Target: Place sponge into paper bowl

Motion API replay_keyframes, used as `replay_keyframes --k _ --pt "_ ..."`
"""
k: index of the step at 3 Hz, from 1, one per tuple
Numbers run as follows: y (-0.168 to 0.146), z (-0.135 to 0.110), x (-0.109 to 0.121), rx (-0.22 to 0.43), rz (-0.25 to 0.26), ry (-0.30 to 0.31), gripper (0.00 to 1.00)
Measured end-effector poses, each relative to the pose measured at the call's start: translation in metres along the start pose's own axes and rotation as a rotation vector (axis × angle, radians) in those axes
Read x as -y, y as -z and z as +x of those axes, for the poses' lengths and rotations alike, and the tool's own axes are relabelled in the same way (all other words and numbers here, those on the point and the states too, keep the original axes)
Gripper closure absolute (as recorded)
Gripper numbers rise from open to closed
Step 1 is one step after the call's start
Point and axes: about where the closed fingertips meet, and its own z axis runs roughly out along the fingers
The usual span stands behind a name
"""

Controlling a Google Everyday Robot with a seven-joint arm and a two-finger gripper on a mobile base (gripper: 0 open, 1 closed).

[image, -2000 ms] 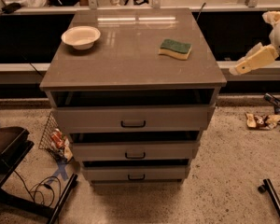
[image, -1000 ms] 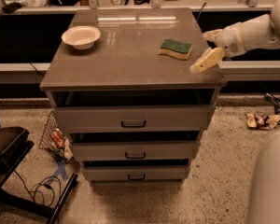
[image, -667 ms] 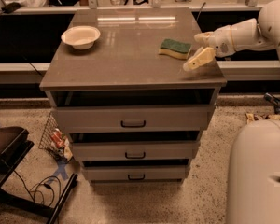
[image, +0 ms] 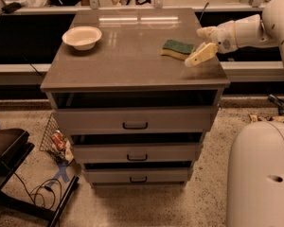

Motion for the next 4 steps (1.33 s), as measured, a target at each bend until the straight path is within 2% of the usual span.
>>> replay_keyframes --k 1,2,4 --pt "-0.039 0.007 0.010 0.120 -0.030 0.021 0.00" --pt "-0.060 0.016 0.017 0.184 -0.046 0.030 0.00" --pt "-0.065 0.017 0.018 0.186 -0.049 0.030 0.41"
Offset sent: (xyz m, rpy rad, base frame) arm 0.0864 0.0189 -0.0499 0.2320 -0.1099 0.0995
